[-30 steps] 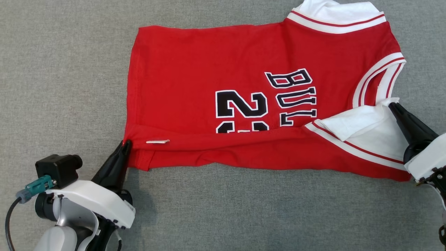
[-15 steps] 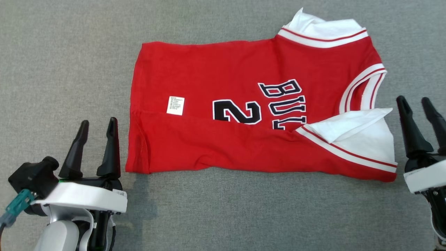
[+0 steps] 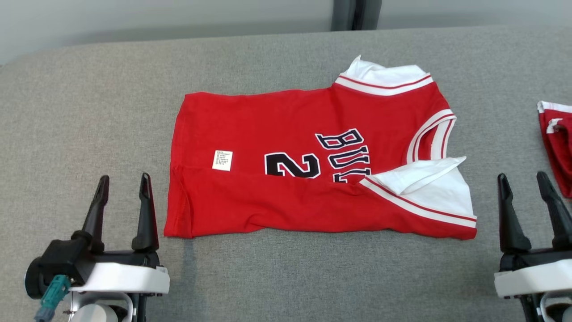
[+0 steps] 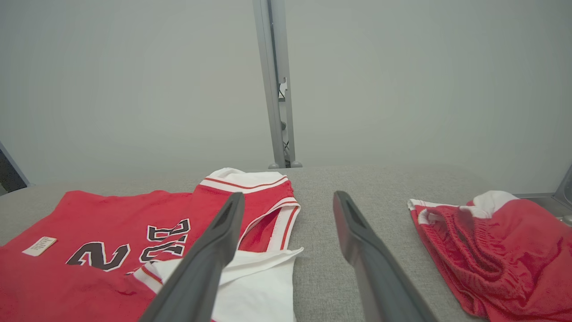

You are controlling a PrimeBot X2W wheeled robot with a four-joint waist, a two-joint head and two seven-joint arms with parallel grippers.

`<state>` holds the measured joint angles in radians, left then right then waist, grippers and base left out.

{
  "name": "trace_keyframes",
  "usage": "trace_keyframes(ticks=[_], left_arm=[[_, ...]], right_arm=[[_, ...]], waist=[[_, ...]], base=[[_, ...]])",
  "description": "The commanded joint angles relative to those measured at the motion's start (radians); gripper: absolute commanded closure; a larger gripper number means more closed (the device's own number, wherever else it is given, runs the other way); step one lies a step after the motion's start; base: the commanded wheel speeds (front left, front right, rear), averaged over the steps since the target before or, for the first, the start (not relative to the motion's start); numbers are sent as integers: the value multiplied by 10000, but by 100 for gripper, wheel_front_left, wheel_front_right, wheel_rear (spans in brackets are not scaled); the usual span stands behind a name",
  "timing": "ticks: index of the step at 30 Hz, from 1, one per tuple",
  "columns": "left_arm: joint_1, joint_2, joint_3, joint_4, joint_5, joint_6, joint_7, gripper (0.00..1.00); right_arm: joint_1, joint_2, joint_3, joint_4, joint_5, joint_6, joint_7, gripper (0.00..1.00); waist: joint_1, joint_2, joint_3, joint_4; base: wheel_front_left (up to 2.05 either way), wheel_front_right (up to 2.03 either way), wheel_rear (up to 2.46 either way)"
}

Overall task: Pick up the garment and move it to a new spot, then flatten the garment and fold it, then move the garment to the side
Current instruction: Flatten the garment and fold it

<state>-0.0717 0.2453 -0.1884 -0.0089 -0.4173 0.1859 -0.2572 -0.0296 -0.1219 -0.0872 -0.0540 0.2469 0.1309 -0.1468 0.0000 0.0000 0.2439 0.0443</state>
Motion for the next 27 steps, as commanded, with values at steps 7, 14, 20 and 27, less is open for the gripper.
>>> trace_keyframes(ticks=[7, 14, 20, 27], left_arm=[[171, 37, -148, 368, 155, -30, -46, 0], [13, 141, -294, 459, 262, -41, 37, 0], [-332, 246, -513, 518, 338, -157, 371, 0], [-520, 207, -859, 1223, 39, -504, 1004, 0]], right_arm=[[265, 118, 41, 323, 2, -4, -111, 0], [250, 123, 32, 293, -66, -4, -1, 0], [128, 90, 4, 296, -28, -4, 245, 0], [67, 60, 277, 765, -40, -4, 518, 0]], waist=[[0, 0, -331, -44], [0, 0, -380, 16], [0, 0, -198, 36], [0, 0, 219, -48]], base=[[0, 0, 0], [0, 0, 0], [0, 0, 0], [0, 0, 0]])
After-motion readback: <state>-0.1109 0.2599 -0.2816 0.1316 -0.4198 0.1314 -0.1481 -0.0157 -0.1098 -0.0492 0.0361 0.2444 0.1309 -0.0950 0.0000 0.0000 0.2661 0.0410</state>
